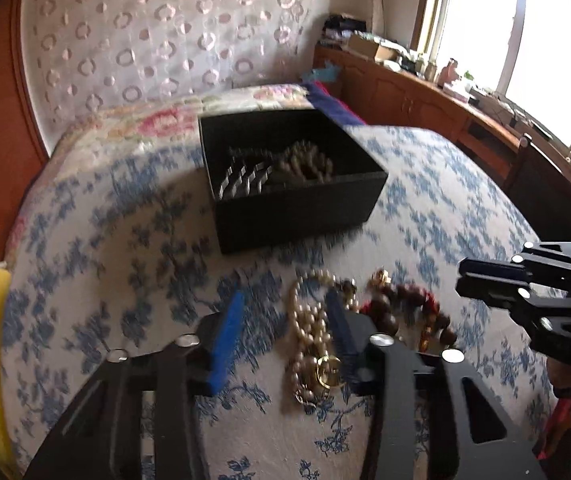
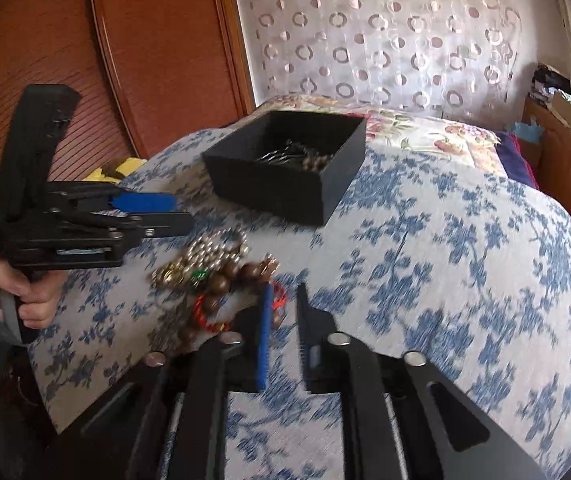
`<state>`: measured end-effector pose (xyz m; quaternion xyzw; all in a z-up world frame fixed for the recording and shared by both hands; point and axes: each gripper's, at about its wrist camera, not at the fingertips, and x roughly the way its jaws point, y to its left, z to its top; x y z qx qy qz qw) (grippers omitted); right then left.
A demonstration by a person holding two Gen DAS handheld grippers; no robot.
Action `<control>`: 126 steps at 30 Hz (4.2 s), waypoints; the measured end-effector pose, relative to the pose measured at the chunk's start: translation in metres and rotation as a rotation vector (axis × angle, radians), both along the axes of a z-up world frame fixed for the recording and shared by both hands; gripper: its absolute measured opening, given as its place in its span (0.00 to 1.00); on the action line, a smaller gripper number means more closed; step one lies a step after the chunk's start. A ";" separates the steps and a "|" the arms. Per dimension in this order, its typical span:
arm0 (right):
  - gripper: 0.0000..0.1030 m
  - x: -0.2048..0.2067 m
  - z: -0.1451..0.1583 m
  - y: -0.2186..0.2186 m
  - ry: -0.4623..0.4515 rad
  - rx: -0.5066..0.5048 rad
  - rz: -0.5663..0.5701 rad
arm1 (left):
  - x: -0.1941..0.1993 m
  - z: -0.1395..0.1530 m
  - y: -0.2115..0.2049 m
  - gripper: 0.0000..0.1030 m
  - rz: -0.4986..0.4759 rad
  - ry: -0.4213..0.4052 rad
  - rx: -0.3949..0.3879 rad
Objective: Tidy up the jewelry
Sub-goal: 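Withdraw both tools from the box toward the remaining beaded bracelets, then grasp the pearl necklace with the left tool while the right tool grasps the wooden bead bracelet, then lower the pearl necklace into the black box while the right tool drops the bead bracelet in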
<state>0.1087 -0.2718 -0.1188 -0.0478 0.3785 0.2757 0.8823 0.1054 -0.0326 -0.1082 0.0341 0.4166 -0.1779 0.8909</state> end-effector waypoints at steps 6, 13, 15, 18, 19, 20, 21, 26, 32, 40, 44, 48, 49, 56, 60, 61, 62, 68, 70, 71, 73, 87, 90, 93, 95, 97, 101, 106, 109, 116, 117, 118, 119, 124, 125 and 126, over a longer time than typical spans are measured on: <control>0.20 -0.011 0.000 0.003 -0.004 0.008 0.019 | 0.006 -0.012 -0.002 0.22 -0.001 0.034 0.006; 0.20 -0.013 -0.004 0.002 0.004 0.009 0.021 | 0.008 -0.018 -0.006 0.10 -0.011 0.048 -0.001; 0.20 -0.012 -0.006 0.002 0.008 0.007 0.021 | 0.007 -0.018 -0.007 0.04 -0.004 0.042 0.010; 0.20 -0.010 -0.008 0.003 0.011 0.005 0.020 | 0.000 -0.008 -0.002 0.04 0.007 0.003 -0.009; 0.20 -0.009 -0.008 0.003 0.012 0.005 0.021 | -0.002 -0.005 -0.001 0.04 0.010 -0.003 -0.014; 0.20 -0.009 -0.008 0.004 0.012 0.004 0.023 | -0.006 0.002 0.002 0.04 0.015 -0.022 -0.020; 0.20 -0.009 -0.008 0.005 0.012 0.001 0.025 | -0.009 0.006 0.004 0.04 0.020 -0.036 -0.022; 0.20 -0.006 -0.009 0.010 0.016 -0.007 0.035 | -0.026 0.030 0.014 0.04 0.039 -0.102 -0.059; 0.20 0.005 -0.011 0.014 0.039 0.000 0.035 | -0.042 0.053 0.019 0.04 0.050 -0.174 -0.069; 0.20 0.021 -0.022 0.014 0.107 0.017 0.005 | -0.050 0.065 0.021 0.04 0.052 -0.213 -0.080; 0.15 0.021 -0.020 0.016 0.097 0.009 0.006 | -0.051 0.064 0.023 0.04 0.056 -0.210 -0.082; 0.04 0.021 -0.016 0.017 0.076 0.011 0.012 | -0.051 0.062 0.023 0.04 0.060 -0.208 -0.084; 0.04 0.021 -0.015 0.016 0.070 0.010 0.011 | -0.051 0.062 0.023 0.04 0.059 -0.207 -0.084; 0.03 0.018 0.006 0.014 0.002 0.016 0.013 | -0.051 0.063 0.024 0.04 0.062 -0.216 -0.084; 0.03 0.015 0.025 0.015 -0.047 0.018 0.017 | -0.048 0.073 0.025 0.04 0.064 -0.240 -0.084; 0.03 0.014 0.030 0.015 -0.060 0.016 0.018 | -0.048 0.076 0.025 0.04 0.063 -0.246 -0.084; 0.03 0.014 0.034 0.016 -0.068 0.014 0.019 | -0.047 0.079 0.025 0.04 0.062 -0.251 -0.084; 0.03 0.014 0.058 0.014 -0.120 0.024 0.020 | -0.044 0.100 0.024 0.04 0.057 -0.290 -0.086; 0.03 0.013 0.065 0.014 -0.135 0.027 0.020 | -0.044 0.107 0.023 0.04 0.055 -0.307 -0.085; 0.03 0.013 0.070 0.014 -0.144 0.028 0.021 | -0.044 0.110 0.023 0.04 0.054 -0.313 -0.085; 0.03 0.013 0.076 0.014 -0.156 0.028 0.022 | -0.044 0.116 0.022 0.04 0.051 -0.325 -0.084; 0.03 0.020 0.086 0.012 -0.177 0.020 0.014 | -0.037 0.151 0.014 0.04 0.047 -0.394 -0.069; 0.03 0.022 0.089 0.012 -0.184 0.019 0.012 | -0.032 0.157 0.012 0.04 0.048 -0.407 -0.063; 0.03 0.025 0.093 0.014 -0.192 0.015 0.012 | -0.028 0.162 0.011 0.04 0.048 -0.416 -0.058; 0.03 0.027 0.095 0.015 -0.196 0.016 0.013 | -0.025 0.168 0.010 0.04 0.047 -0.426 -0.055; 0.03 0.032 0.098 0.015 -0.197 0.020 0.017 | -0.021 0.175 0.010 0.04 0.045 -0.438 -0.055; 0.03 0.042 0.103 0.017 -0.195 0.024 0.031 | -0.011 0.188 0.009 0.04 0.052 -0.457 -0.063; 0.03 0.058 0.110 0.023 -0.195 0.017 0.054 | 0.005 0.205 0.007 0.04 0.060 -0.470 -0.073; 0.03 0.070 0.118 0.024 -0.198 0.017 0.065 | 0.018 0.211 0.005 0.04 0.059 -0.466 -0.067; 0.03 0.100 0.127 0.027 -0.192 0.033 0.080 | 0.039 0.213 0.004 0.04 0.063 -0.452 -0.066; 0.03 0.104 0.125 0.028 -0.187 0.033 0.083 | 0.044 0.211 0.004 0.04 0.064 -0.447 -0.065; 0.03 0.109 0.121 0.030 -0.180 0.033 0.085 | 0.050 0.208 0.004 0.04 0.066 -0.436 -0.063; 0.03 0.113 0.118 0.030 -0.172 0.034 0.085 | 0.056 0.205 0.004 0.04 0.067 -0.428 -0.061; 0.03 0.131 0.095 0.037 -0.122 0.031 0.096 | 0.078 0.182 0.006 0.04 0.072 -0.372 -0.052; 0.03 0.133 0.091 0.038 -0.111 0.030 0.099 | 0.081 0.177 0.006 0.04 0.072 -0.362 -0.051; 0.03 0.136 0.083 0.040 -0.095 0.027 0.103 | 0.084 0.173 0.006 0.04 0.071 -0.353 -0.049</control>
